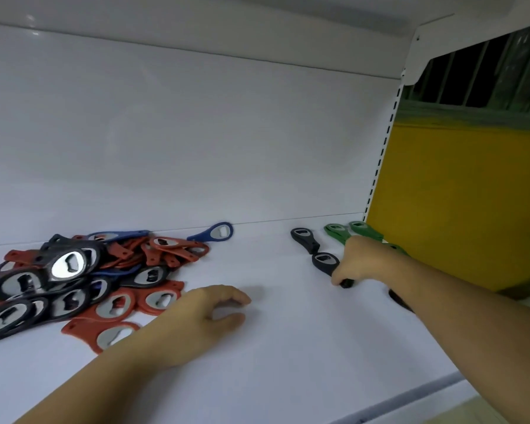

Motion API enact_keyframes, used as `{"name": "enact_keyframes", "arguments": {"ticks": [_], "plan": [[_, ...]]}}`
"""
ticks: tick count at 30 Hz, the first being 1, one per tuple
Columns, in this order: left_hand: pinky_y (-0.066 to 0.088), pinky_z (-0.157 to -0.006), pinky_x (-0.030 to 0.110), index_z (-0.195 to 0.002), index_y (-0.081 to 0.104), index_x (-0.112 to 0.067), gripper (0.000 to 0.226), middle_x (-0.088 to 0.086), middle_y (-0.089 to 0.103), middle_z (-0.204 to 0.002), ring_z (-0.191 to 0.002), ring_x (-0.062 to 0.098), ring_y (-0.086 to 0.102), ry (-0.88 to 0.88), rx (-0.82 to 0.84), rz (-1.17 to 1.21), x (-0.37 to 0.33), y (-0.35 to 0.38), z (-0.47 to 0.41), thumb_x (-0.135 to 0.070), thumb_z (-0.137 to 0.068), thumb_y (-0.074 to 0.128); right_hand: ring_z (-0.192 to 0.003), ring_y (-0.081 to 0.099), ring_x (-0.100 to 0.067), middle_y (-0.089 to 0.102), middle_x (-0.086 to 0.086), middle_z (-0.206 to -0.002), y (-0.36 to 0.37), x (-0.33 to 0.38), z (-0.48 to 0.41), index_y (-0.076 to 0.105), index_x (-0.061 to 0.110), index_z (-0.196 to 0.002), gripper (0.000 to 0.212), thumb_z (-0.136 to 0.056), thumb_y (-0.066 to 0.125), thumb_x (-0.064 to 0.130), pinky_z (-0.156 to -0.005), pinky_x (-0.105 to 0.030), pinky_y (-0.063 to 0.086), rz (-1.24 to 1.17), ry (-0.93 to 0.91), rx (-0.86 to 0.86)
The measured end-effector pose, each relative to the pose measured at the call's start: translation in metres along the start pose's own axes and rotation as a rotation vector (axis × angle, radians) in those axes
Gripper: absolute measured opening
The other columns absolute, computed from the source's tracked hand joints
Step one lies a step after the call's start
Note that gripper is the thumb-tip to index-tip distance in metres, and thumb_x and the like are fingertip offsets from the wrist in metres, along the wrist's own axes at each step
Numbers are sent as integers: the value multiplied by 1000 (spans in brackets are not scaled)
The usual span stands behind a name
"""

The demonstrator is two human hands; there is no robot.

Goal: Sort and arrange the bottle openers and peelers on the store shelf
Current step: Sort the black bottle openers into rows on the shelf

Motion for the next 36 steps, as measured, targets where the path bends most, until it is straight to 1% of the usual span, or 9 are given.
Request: {"name": "enact_keyframes", "arguments": {"ticks": [4,8,11,16,18,21,23,32,36], "plan": [[42,-91,9,-113,63,-29,22,-18,62,-117,-106,-8,55,8,24,28,-8,0,0,-28,-92,58,-58,47,-15,48,1,-62,-10,3,4,47,14,-61,50,-76,63,59,-47,-26,29,132,-7,-118],[51,-82,19,-108,67,-20,20,-5,70,-104,-90,3,64,-5,-92,111,-8,-13,2,-19,-92,55,-51,55,-17,52,1,-50,-20,34,15,48,17,-50,51,-86,52,53,-49,-25,41,162,-150,-445],[53,-72,22,-105,67,-14,22,0,69,-86,-72,6,64,-60,-213,245,-5,-29,5,-11,-94,49,-46,50,-19,43,2,-42,18,82,23,38,15,-44,55,-87,57,44,-50,-28,38,-24,-308,-238],[54,-63,27,-98,71,-15,23,-3,67,-75,-65,17,63,-119,-594,254,19,-71,18,-12,-91,49,-53,45,-19,51,-7,-56,63,169,22,63,-1,-69,40,-86,62,34,-53,-28,30,-433,-442,-52],[47,-55,23,-91,71,-19,22,-8,65,-68,-54,7,56,-177,-731,238,36,-85,29,-14,-90,49,-55,48,-21,60,-15,-62,63,201,23,68,0,-73,33,-86,62,30,-53,-28,31,-545,-476,-76],[37,-51,17,-82,67,-25,20,-17,56,-53,-46,2,47,-264,-860,185,55,-95,43,-16,-88,49,-51,48,-17,57,-5,-54,52,227,29,66,8,-63,32,-89,59,27,-48,-27,31,-616,-527,-257],[35,-49,16,-82,67,-24,20,-16,54,-51,-45,3,45,-289,-868,168,58,-95,43,-15,-88,50,-52,51,-15,58,-2,-54,49,229,29,67,11,-64,30,-90,60,26,-47,-26,34,-648,-552,-334],[40,-48,22,-107,65,-22,25,-15,52,-54,-46,4,44,-274,-828,123,35,-102,48,-14,-90,48,-58,54,-20,64,-6,-60,48,224,20,66,15,-67,23,-89,62,20,-54,-26,39,-848,-646,-200],[54,-78,26,-125,50,-30,47,-12,62,-88,-84,8,63,-313,-759,39,47,-135,93,-7,-84,51,-58,56,-22,64,-6,-59,47,227,26,69,11,-70,22,-90,61,18,-54,-27,39,-869,-681,-190]]}}
Point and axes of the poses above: each hand's wrist, its own z-axis away from the middle knuckle, its own y-axis out of the palm, x = y × z, the point moved 7 cm from there along -z, towards the middle knuckle
